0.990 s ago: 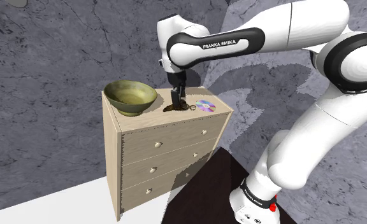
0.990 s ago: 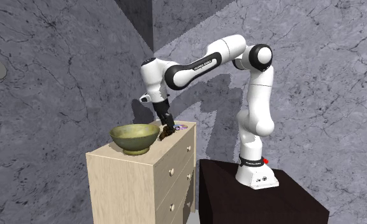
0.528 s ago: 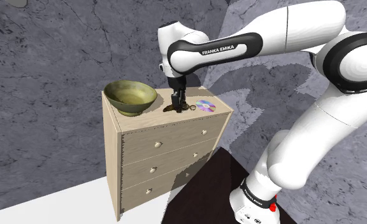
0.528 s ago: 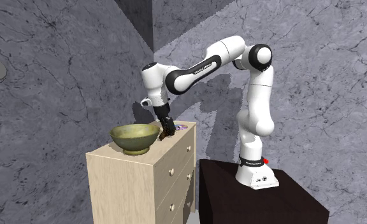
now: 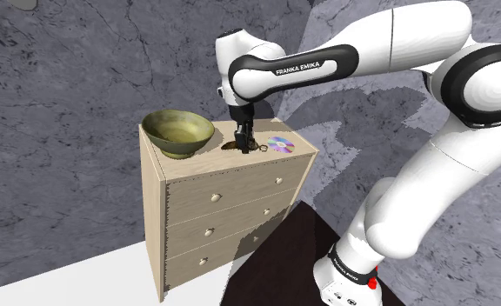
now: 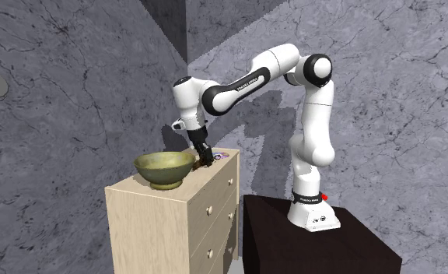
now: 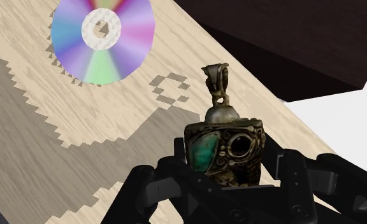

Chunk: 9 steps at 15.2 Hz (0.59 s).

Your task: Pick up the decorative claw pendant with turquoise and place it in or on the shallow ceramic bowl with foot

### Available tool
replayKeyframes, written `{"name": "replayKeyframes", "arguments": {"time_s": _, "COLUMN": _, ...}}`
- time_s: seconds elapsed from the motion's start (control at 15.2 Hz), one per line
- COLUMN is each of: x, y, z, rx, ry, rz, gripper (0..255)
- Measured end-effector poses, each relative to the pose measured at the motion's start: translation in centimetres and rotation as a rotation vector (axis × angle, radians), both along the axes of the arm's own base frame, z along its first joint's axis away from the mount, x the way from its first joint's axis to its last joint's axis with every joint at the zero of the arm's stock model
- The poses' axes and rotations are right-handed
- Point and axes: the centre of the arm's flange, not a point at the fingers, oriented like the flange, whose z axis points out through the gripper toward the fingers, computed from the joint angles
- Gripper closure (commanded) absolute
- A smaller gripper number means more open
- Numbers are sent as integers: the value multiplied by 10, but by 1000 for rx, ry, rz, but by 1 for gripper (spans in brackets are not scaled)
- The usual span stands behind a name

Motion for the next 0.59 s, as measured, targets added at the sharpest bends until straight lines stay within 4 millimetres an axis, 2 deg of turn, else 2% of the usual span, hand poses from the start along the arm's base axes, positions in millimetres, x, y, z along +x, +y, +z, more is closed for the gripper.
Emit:
{"name": "replayKeyframes", "arguments": {"time_s": 0.33, "x": 0, "y": 0, "z": 0, "rx": 0, "ry": 0, "rz": 0, "gripper": 255}}
{"name": "replayKeyframes", "arguments": {"time_s": 0.59, "x": 0, "y": 0, "z": 16, "rx": 0, "ry": 0, "rz": 0, "gripper": 255}}
